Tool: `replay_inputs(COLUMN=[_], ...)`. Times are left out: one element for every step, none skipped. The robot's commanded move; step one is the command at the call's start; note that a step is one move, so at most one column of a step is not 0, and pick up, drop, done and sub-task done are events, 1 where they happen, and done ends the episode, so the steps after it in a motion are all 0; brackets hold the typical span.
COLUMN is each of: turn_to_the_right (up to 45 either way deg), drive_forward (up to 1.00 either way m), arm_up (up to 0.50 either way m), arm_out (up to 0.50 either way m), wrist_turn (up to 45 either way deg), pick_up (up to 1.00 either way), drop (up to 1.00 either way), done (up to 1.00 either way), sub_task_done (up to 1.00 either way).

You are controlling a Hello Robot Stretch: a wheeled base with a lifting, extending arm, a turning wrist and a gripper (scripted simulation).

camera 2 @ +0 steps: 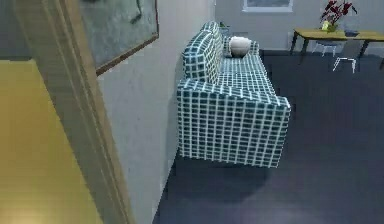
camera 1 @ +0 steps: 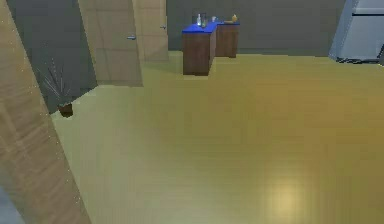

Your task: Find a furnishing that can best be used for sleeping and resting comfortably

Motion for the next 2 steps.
replay_inputs(turn_to_the_right=[0.0, 9.0], drive_forward=[0.55, 0.0], arm_up=[0.0, 0.0], arm_out=[0.0, 0.0], wrist_turn=[0.0, 0.0], pick_up=[0.0, 0.0], drop=[0.0, 0.0], done=[0.0, 0.0], sub_task_done=[0.0, 0.0])
